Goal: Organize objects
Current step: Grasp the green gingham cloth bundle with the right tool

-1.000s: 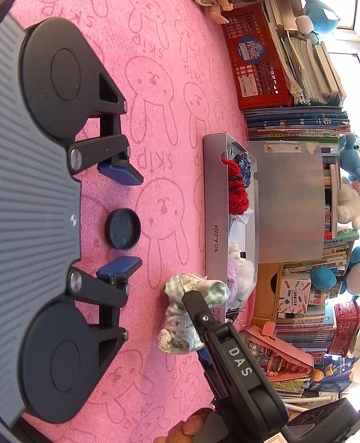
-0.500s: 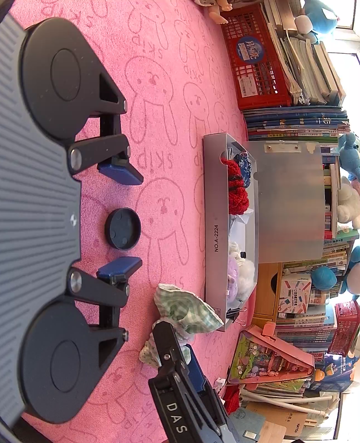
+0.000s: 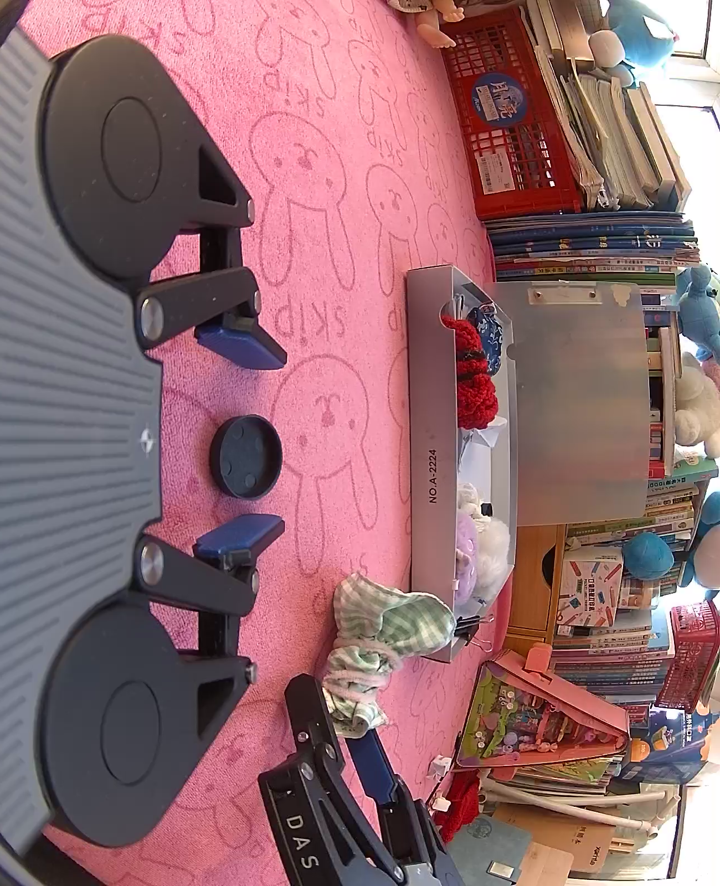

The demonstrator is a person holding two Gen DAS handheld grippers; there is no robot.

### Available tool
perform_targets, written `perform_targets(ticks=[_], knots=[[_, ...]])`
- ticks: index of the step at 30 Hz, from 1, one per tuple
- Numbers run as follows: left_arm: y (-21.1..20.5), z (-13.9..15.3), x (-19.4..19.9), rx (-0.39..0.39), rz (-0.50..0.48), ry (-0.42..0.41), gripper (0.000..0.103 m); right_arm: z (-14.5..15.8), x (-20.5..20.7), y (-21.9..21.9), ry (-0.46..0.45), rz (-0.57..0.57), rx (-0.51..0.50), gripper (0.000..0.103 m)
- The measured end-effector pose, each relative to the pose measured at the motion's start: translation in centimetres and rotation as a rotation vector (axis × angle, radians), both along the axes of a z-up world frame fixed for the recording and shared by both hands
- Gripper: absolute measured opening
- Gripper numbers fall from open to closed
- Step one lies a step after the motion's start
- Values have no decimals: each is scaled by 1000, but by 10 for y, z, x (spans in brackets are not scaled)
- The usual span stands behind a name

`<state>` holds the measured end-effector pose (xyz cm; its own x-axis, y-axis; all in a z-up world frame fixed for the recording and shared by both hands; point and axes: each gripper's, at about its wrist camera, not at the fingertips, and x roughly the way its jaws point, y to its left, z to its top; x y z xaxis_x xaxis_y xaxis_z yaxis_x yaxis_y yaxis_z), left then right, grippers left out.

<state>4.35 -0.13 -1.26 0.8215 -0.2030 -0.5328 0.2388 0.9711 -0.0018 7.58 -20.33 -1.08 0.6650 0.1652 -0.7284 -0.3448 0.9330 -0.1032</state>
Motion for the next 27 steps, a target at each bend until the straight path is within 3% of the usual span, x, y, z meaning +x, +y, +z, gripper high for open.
perform_targets(ticks=[9, 17, 19, 23, 27], knots=[[0, 0, 0, 0, 0, 0, 64, 2, 2, -8, -13, -43, 10, 69], [-1, 0, -1, 2, 4, -2, 64, 8, 1, -9, -22, -13, 116, 73], [-1, 1, -3, -4, 17, -4, 60, 9, 3, -7, -34, -16, 129, 75], [1, 5, -6, -32, 29, 3, 37, 7, 8, -3, -49, -29, 141, 77], [2, 7, -6, -53, 30, 11, 37, 4, 16, 1, -47, -44, 145, 73]])
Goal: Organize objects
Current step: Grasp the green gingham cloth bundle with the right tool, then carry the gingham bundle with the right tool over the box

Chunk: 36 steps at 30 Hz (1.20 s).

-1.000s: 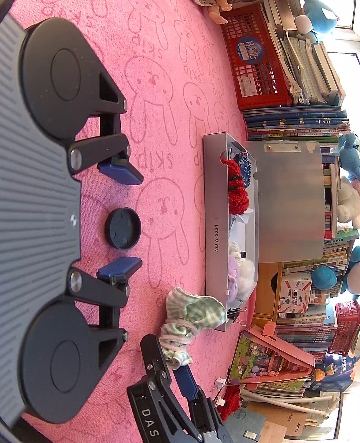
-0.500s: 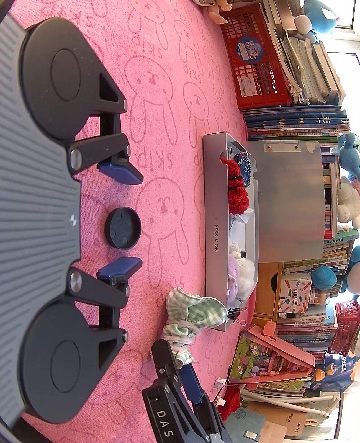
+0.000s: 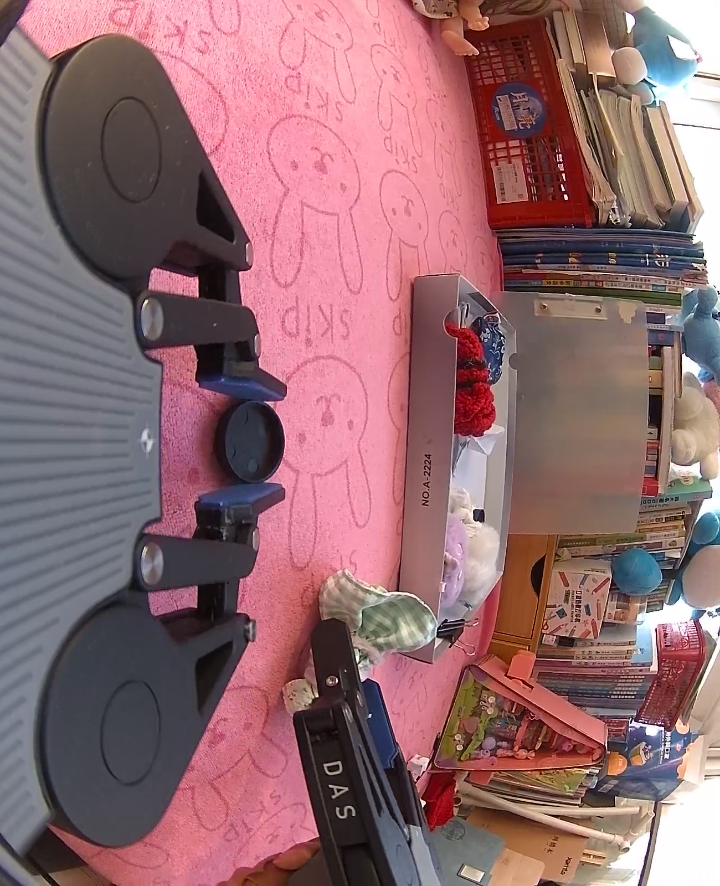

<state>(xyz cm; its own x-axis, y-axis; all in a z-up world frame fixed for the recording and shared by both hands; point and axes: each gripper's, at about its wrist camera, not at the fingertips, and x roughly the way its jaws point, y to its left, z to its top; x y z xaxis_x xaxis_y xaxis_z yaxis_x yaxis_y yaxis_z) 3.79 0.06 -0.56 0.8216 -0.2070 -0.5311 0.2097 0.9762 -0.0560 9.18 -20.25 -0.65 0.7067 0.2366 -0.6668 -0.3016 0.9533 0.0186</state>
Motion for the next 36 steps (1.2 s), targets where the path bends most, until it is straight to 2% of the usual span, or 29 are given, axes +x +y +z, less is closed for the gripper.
perform_targets(ticks=[1, 3, 7, 23, 36], knots=[[-1, 0, -1, 4, -2, -3, 37, 0, 1, 1, 7, 2, 1, 61], [-1, 1, 0, 6, -2, -8, 37, 0, 2, 3, 7, -5, -6, 51], [-1, 5, 4, 1, 3, -10, 37, 2, 0, 2, -2, -5, 21, 45], [-4, 22, 23, 2, 6, -29, 37, 19, -1, 0, -69, -58, 35, 41], [-16, 60, 77, 20, 3, -92, 37, 40, 23, -12, -118, -150, 34, 41]])
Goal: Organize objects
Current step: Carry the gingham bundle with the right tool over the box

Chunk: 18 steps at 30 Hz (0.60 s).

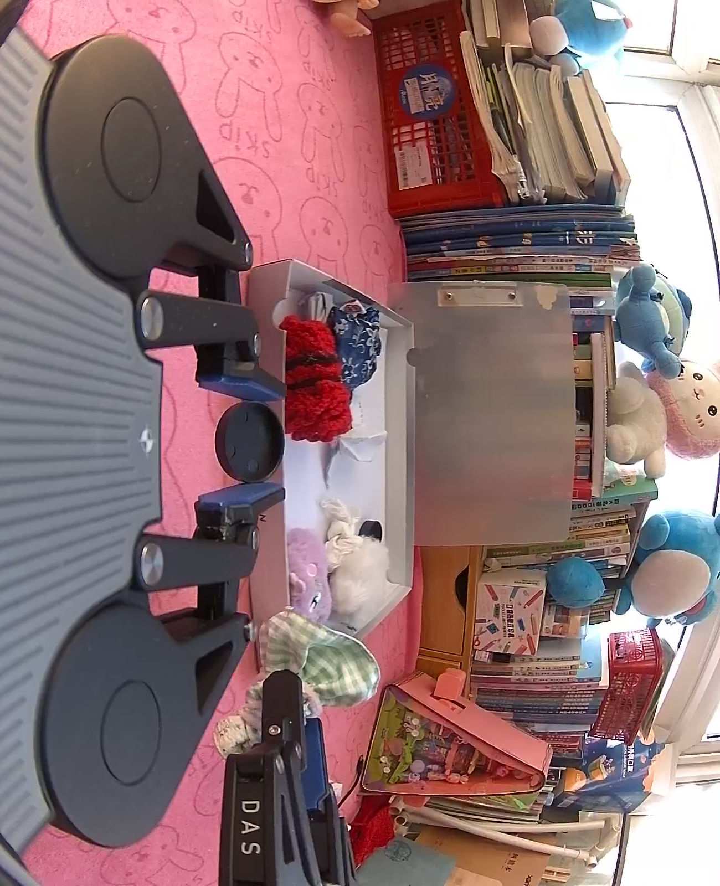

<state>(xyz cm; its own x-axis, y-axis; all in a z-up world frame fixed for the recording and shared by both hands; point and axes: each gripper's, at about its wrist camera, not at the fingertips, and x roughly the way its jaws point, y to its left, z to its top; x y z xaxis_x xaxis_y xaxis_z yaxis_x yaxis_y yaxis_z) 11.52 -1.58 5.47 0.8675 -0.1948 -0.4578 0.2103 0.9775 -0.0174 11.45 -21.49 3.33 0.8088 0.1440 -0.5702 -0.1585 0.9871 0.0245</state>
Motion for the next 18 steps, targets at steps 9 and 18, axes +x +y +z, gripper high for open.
perform_targets(ticks=[9, 18], knots=[[-10, 10, 27, -16, -1, -11, 37, -1, 11, -7, -4, -34, 17, 41], [-14, 12, 49, -29, 10, -11, 37, -1, 23, -12, -16, -56, 25, 41]])
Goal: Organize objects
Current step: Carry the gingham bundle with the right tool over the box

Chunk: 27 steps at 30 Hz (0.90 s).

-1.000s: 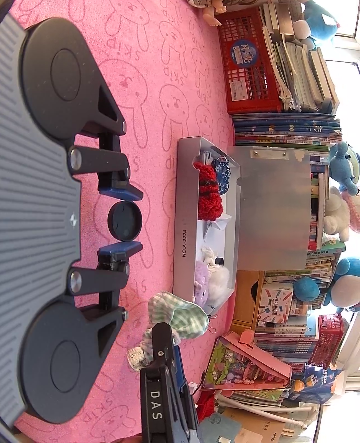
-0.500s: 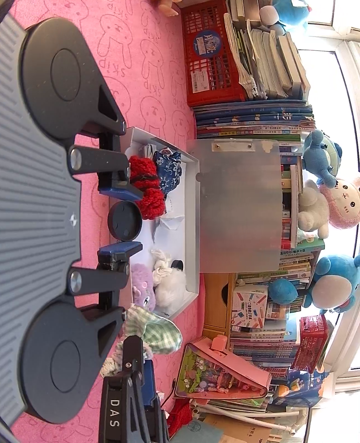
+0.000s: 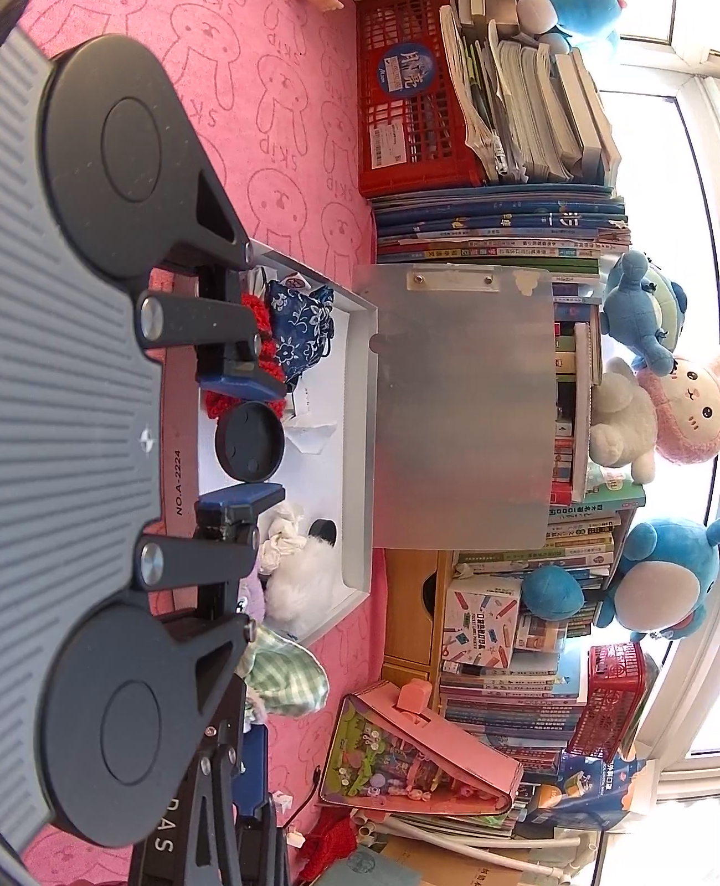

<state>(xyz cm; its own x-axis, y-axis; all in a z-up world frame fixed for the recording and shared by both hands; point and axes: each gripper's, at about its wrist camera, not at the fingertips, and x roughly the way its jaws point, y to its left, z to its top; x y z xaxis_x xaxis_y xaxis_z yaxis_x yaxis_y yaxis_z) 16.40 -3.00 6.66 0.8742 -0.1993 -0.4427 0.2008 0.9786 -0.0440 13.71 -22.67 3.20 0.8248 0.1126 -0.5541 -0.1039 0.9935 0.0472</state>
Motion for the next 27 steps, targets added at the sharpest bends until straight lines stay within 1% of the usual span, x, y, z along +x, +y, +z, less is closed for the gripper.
perform_targets(ticks=[13, 27], knots=[[0, -6, 27, 27, 40, 17, 37, -8, 14, -9, 3, -24, 33, 41], [1, -9, 44, 46, 28, 6, 38, -7, 27, -3, -8, -11, 43, 41]])
